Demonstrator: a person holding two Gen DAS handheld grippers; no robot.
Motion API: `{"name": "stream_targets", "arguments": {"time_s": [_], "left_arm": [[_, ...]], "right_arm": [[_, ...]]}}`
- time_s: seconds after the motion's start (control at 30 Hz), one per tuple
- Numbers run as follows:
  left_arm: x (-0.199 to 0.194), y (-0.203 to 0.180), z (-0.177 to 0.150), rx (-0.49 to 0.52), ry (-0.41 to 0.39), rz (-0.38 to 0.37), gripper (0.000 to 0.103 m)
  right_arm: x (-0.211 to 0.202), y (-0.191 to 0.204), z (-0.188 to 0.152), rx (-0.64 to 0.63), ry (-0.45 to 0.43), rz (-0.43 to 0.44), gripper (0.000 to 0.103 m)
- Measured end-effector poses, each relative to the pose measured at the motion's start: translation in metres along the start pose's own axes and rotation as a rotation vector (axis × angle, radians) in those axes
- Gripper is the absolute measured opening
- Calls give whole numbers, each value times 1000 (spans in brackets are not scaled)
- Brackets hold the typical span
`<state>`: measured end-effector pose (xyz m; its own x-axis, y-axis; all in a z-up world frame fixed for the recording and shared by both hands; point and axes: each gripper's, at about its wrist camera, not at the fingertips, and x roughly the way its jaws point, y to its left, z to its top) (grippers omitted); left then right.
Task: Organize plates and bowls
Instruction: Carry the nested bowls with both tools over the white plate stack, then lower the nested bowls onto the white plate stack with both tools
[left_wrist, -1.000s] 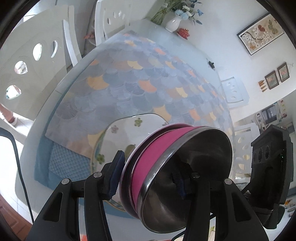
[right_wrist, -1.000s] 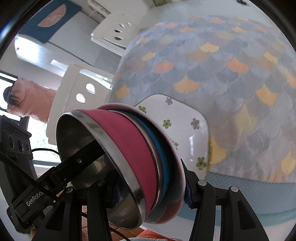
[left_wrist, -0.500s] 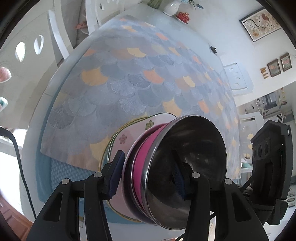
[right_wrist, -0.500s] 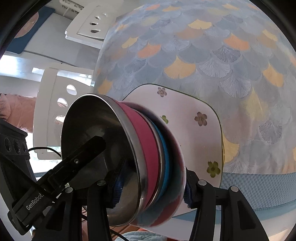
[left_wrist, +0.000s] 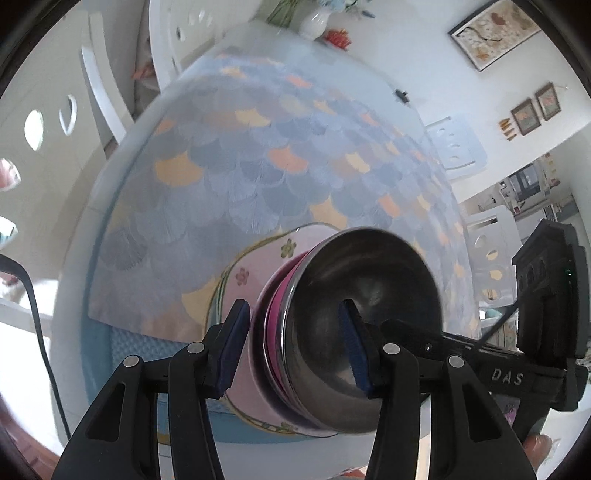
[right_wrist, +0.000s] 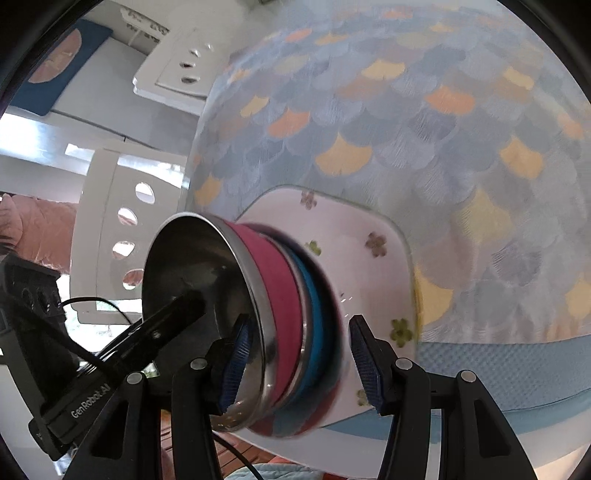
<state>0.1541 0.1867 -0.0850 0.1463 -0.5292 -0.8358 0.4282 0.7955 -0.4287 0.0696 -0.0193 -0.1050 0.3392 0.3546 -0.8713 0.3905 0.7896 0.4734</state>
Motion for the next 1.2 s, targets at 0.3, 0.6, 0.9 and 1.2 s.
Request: {"name": "stream_targets", "arguments": {"time_s": [0.3, 0.6, 0.9, 1.2], "left_arm": [[-41, -9, -6, 69, -96, 18, 48], [-97, -58, -11, 201, -277, 96, 54], [-148, -96, -36, 252, -435, 126, 54], [-156, -135, -68, 236, -439, 147, 54]], "right_arm": [[-34, 1, -26, -78, -111, -31, 58], [-85, 40, -55, -179, -250, -270, 62], [-130, 57, -75, -235, -356, -417, 66], [-170, 48, -103, -268, -406, -400, 68]]}}
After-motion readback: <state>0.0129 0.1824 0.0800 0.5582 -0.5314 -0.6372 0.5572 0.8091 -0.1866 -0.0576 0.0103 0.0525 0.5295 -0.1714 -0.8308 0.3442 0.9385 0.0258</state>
